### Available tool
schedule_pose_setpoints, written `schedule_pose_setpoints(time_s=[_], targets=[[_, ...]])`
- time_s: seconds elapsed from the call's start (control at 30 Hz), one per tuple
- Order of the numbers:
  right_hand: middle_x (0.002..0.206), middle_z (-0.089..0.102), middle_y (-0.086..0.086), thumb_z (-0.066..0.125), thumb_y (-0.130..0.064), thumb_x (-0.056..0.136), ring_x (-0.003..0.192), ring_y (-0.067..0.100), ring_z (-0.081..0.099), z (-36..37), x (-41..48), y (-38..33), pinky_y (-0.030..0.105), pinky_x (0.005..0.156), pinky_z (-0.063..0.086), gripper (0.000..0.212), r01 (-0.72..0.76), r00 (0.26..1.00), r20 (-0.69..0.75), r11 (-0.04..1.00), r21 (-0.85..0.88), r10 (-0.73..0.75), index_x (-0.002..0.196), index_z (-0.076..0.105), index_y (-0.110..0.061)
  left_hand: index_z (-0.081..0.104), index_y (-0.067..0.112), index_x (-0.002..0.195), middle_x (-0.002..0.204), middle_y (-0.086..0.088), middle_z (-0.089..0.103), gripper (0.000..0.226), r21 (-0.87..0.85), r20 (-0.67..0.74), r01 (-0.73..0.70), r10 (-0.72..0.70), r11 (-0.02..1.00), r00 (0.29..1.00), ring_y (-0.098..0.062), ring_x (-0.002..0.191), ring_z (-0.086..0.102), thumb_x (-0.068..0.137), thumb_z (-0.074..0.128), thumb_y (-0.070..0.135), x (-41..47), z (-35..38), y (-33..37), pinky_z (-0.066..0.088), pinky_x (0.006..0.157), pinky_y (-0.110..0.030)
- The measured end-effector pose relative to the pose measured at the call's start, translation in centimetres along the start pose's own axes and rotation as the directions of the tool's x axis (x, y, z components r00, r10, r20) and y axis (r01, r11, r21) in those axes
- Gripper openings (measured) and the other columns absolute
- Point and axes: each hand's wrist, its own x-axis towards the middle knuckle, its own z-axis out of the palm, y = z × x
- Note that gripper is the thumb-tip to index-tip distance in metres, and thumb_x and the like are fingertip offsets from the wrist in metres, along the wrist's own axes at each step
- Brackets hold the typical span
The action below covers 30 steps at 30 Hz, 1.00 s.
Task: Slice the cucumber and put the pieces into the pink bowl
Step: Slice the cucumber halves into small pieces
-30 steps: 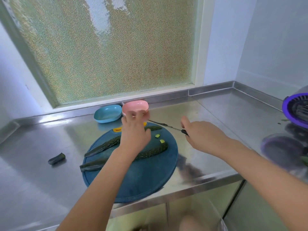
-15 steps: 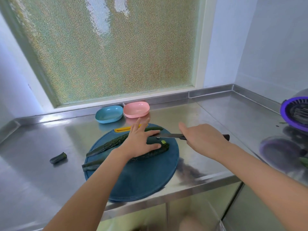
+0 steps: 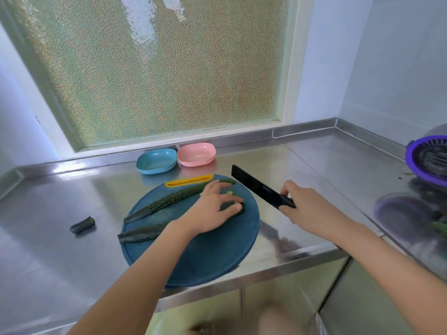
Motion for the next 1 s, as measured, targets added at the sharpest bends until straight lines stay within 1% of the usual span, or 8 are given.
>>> schedule_pose_setpoints(time_s=[0.13, 0.23, 0.33, 0.5, 0.67, 0.77, 0.83, 1.0], targets=[[0.075, 0.056, -0.005, 0.051, -0.019, 0.097, 0.058, 0.009, 0.051, 0.1, -0.3, 0.3, 0.020, 0.049, 0.035, 0.011, -0.047, 0.999, 0.002, 0.997, 0.058, 0.047, 0.105, 0.044, -0.018, 0.052, 0.041, 0.130, 0.154, 0.001, 0.021, 0.045, 0.183, 0.099, -0.033, 0.015, 0.983, 0.995, -0.019, 0.144, -0.005, 0.092, 0.033, 0.060, 0.6, 0.4, -0.5, -0.002, 0.117, -0.037], [0.074, 0.054, -0.006, 0.050, -0.019, 0.097, 0.056, 0.007, 0.049, 0.0, -0.6, 0.6, 0.018, 0.048, 0.033, 0.011, -0.064, 0.998, 0.002, 0.995, 0.074, 0.064, 0.105, 0.043, -0.018, 0.049, 0.039, 0.133, 0.156, 0.000, 0.019, 0.080, 0.355, 0.077, -0.122, 0.101, 0.927, 0.992, -0.023, 0.145, -0.005, 0.080, 0.003, 0.077, 0.3, -0.4, -1.1, -0.006, 0.116, -0.037], [0.075, 0.053, -0.007, 0.050, -0.020, 0.097, 0.056, 0.006, 0.048, 0.1, -0.6, 0.5, 0.017, 0.048, 0.033, 0.011, -0.063, 0.998, -0.002, 0.994, 0.088, 0.064, 0.104, 0.043, -0.019, 0.046, 0.036, 0.136, 0.157, -0.001, 0.013, 0.092, 0.432, 0.035, -0.042, 0.030, 0.901, 0.999, -0.024, 0.144, -0.009, 0.076, -0.012, 0.077, 0.2, -1.1, -1.7, -0.008, 0.115, -0.038], [0.076, 0.058, -0.001, 0.050, -0.022, 0.097, 0.052, 0.011, 0.051, 0.5, -0.8, 0.0, 0.020, 0.046, 0.040, 0.010, -0.085, 0.996, 0.036, 0.986, 0.144, 0.081, 0.103, 0.044, -0.019, 0.037, 0.025, 0.143, 0.158, -0.007, 0.005, 0.054, 0.482, 0.028, 0.129, -0.163, 0.867, 0.986, -0.026, 0.144, -0.015, 0.100, 0.017, 0.048, 0.6, -1.2, -1.3, -0.010, 0.115, -0.037], [0.079, 0.057, 0.001, 0.043, -0.017, 0.099, 0.043, 0.013, 0.050, 1.4, -1.9, -0.8, 0.022, 0.043, 0.043, 0.027, -0.098, 0.992, 0.105, 0.968, 0.230, 0.075, 0.126, 0.040, -0.022, 0.050, 0.017, 0.132, 0.139, -0.005, 0.042, 0.043, 0.258, -0.140, 0.069, -0.033, 0.964, 0.990, -0.021, 0.131, 0.034, 0.095, 0.046, 0.038, -0.2, -0.1, 0.0, 0.025, 0.109, -0.030], [0.081, 0.060, 0.000, 0.038, -0.016, 0.100, 0.044, 0.015, 0.051, 1.7, -2.6, -1.5, 0.025, 0.048, 0.050, 0.057, -0.083, 0.990, 0.133, 0.958, 0.275, 0.048, 0.147, 0.020, -0.043, 0.056, 0.021, 0.123, 0.121, 0.001, 0.056, 0.035, 0.152, -0.096, 0.044, -0.030, 0.987, 0.995, -0.017, 0.113, 0.052, 0.091, 0.055, 0.033, -0.5, 1.0, 1.3, 0.044, 0.096, -0.036], [0.082, 0.065, 0.003, 0.037, -0.019, 0.101, 0.044, 0.013, 0.052, 1.8, -2.8, -1.8, 0.027, 0.057, 0.056, 0.064, -0.099, 0.985, 0.165, 0.952, 0.291, 0.052, 0.146, 0.007, -0.053, 0.059, 0.020, 0.119, 0.114, 0.002, 0.059, 0.030, 0.100, -0.116, 0.063, -0.051, 0.993, 0.992, -0.016, 0.108, 0.055, 0.090, 0.057, 0.028, -0.5, 1.6, 1.4, 0.046, 0.091, -0.035], [0.076, 0.061, -0.004, 0.037, -0.018, 0.100, 0.041, 0.011, 0.052, 2.2, -2.6, -2.3, 0.025, 0.055, 0.052, 0.063, -0.116, 0.982, 0.180, 0.926, 0.359, 0.053, 0.146, 0.011, -0.053, 0.061, 0.019, 0.116, 0.107, 0.000, 0.059, 0.027, 0.006, -0.206, 0.059, -0.057, 0.998, 0.977, -0.015, 0.104, 0.055, 0.090, 0.057, 0.021, -0.7, 2.4, 1.3, 0.044, 0.090, -0.026]])
